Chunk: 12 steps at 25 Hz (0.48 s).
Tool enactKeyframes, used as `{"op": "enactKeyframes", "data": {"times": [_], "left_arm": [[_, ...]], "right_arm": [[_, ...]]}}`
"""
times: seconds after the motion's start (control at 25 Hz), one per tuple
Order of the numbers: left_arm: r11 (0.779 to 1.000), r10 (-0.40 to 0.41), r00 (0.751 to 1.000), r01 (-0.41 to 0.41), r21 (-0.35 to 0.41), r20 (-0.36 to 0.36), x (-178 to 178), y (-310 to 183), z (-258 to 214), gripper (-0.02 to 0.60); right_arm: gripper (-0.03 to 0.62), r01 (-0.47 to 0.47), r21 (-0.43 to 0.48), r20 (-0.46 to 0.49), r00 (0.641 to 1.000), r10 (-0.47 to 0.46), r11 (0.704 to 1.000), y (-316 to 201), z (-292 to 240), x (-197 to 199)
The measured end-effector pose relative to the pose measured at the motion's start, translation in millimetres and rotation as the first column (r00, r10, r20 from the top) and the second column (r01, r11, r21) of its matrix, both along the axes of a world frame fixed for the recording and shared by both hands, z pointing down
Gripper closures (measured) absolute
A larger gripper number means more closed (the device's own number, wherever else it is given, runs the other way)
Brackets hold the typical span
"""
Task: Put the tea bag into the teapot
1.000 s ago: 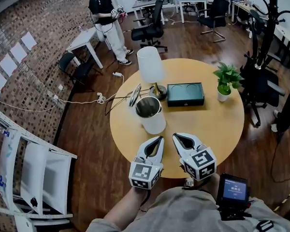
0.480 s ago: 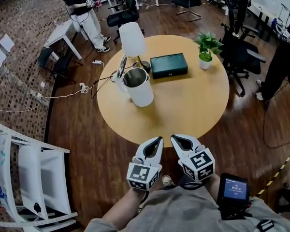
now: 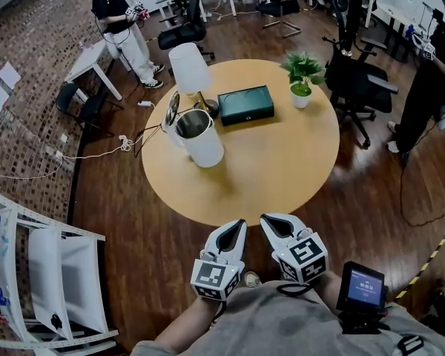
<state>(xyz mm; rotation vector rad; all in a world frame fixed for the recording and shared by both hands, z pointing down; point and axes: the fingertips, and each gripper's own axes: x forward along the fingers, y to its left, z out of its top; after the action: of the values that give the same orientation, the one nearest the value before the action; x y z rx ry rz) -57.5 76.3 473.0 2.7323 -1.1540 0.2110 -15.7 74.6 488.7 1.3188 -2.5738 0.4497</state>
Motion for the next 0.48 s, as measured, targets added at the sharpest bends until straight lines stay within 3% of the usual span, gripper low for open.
{"op": "enactKeyframes", "data": {"times": [0.48], "left_arm": [[1.0, -0.02, 1.0, 0.02, -0.008, 0.006, 5.8, 6.2, 5.4, 0.581]], "right_arm": [[0.589, 0.029, 0.006, 0.007, 1.0, -0.029, 1.0, 6.7, 2.6, 2.8]]}}
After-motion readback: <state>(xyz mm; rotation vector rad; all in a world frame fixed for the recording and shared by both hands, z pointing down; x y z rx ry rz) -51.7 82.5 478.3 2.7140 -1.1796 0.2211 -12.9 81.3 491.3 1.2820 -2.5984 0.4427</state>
